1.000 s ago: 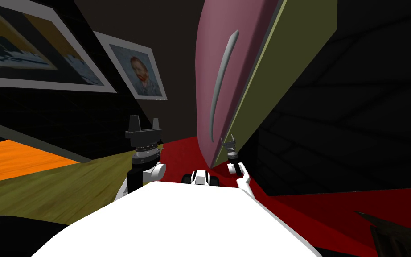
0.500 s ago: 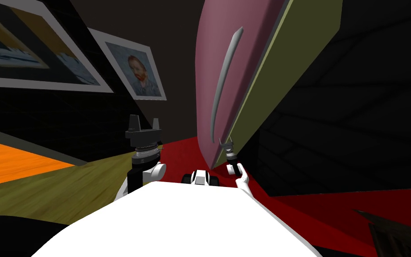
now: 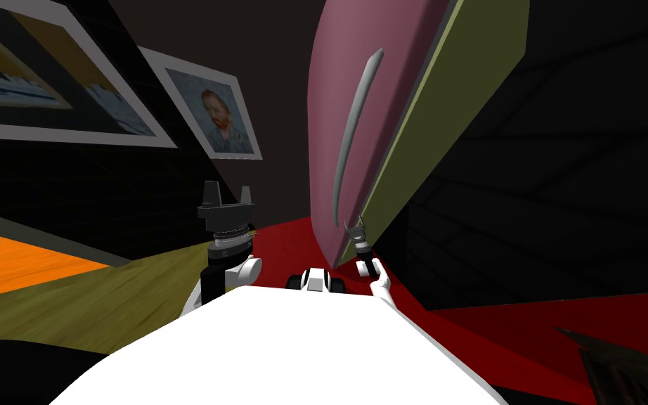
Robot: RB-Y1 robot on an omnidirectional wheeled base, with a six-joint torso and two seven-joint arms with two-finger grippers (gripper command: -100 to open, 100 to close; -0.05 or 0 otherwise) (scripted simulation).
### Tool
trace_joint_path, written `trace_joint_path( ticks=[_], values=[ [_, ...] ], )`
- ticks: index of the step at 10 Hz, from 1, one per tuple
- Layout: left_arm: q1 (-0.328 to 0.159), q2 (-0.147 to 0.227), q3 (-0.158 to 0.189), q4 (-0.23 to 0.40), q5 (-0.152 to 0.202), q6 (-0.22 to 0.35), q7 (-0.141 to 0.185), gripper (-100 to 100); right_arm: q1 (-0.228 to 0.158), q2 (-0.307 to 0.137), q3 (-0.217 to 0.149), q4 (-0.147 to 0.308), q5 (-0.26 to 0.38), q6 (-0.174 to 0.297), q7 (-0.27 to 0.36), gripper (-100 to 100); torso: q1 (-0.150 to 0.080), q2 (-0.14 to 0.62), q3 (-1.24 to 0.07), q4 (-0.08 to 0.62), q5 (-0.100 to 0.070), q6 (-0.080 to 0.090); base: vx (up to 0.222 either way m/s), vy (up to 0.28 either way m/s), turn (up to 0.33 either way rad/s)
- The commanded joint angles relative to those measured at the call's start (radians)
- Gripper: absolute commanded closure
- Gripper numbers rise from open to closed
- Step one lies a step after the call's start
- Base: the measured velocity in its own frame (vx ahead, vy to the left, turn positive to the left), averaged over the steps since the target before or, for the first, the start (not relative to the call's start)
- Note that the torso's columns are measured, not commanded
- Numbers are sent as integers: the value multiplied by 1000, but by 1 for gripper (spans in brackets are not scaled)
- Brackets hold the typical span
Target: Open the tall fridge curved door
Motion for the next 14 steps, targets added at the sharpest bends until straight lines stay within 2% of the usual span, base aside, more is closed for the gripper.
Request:
trace_joint_path(
  ticks=[1,3,4,5,8,10,12,14],
  values=[
    [0,0,0,0,0,0,0,0,-4,6,2,34,19,-8,58,-100,1,-3,-1,-2,0,-1,17,21,-11],
    [0,0,0,0,0,0,0,0,-11,18,2,82,45,-26,125,-100,2,-8,-4,-5,0,-3,27,31,-33],
    [0,0,0,0,0,0,0,0,-11,18,2,82,45,-26,138,-100,3,-12,-6,-7,-1,-4,10,32,-4],
    [0,0,0,0,0,0,0,0,-14,24,2,103,57,-34,174,-100,3,-13,-8,-7,0,-5,14,25,-18],
    [0,0,0,0,0,0,0,0,-16,33,2,122,68,-42,206,-100,4,-19,-10,-10,0,-6,14,19,-13],
    [0,0,0,0,0,0,0,0,-21,54,2,151,86,-56,260,-100,4,-23,-13,-12,-1,-7,19,16,-21],
    [0,0,0,0,0,0,0,0,-21,54,2,151,86,-56,261,-100,5,-26,-14,-14,-1,-8,5,10,-1],
    [0,0,0,0,0,0,0,0,-24,82,1,170,98,-65,298,-100,4,-29,-16,-16,-2,-8,9,8,-16]
  ],
)
